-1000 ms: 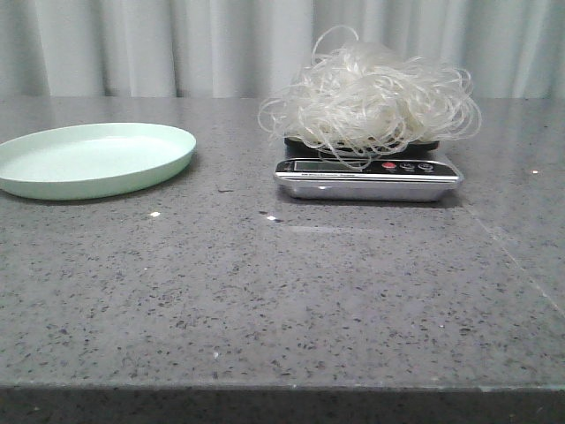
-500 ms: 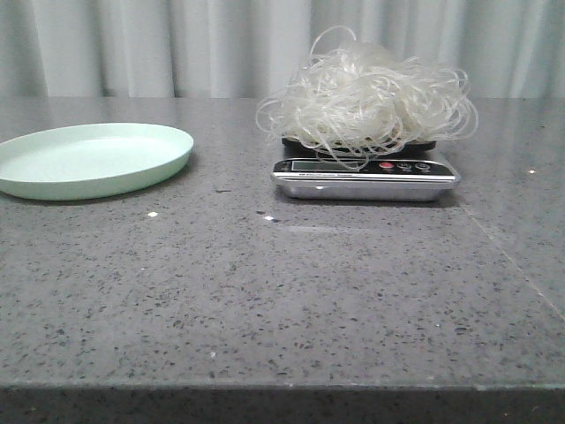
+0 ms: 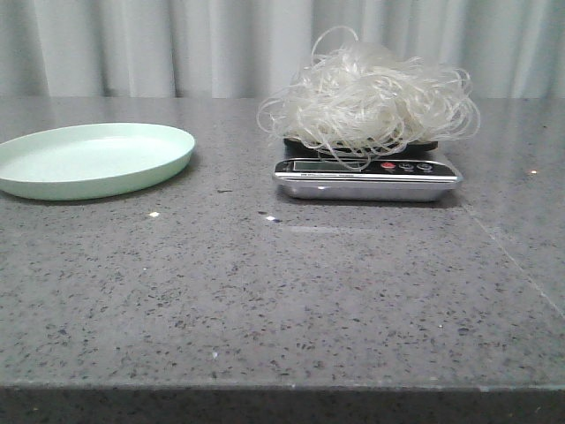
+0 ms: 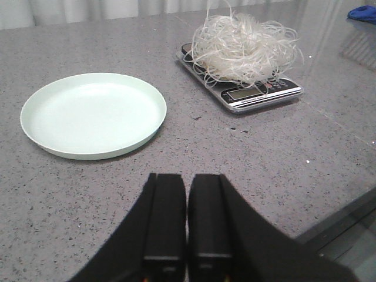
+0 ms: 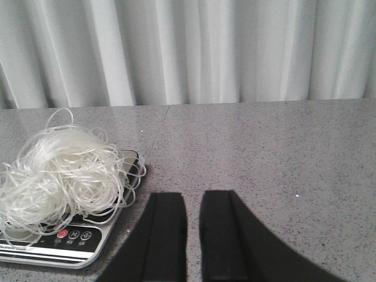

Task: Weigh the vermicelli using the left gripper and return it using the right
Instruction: 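Withdraw the left gripper and hold while the scale reads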

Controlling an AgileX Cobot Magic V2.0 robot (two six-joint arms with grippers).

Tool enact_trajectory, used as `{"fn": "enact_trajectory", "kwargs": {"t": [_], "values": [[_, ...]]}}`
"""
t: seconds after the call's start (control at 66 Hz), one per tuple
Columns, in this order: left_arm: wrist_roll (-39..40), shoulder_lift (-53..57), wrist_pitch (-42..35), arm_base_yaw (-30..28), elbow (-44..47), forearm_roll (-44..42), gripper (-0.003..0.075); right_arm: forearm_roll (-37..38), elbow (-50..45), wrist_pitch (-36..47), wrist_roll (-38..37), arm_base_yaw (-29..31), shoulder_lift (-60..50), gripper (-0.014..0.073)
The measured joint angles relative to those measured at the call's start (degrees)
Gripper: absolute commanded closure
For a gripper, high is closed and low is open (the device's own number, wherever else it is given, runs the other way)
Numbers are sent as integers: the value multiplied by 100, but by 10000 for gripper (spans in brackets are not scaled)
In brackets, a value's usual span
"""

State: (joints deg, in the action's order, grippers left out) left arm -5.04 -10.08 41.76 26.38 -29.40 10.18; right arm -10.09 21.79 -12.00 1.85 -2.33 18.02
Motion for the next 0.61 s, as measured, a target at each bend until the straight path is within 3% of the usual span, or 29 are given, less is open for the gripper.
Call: {"fn": "enact_trajectory", "kwargs": {"t": [0.121,0.364,0.606], "values": [[0,0,0,0,0,0,589,1,0,0,0,0,0,321],[0,0,0,0,0,0,589,-21,20,0,0,0,97,11],[0,0,0,0,0,0,589,-21,631,-137,0,-373,845,-7]]}}
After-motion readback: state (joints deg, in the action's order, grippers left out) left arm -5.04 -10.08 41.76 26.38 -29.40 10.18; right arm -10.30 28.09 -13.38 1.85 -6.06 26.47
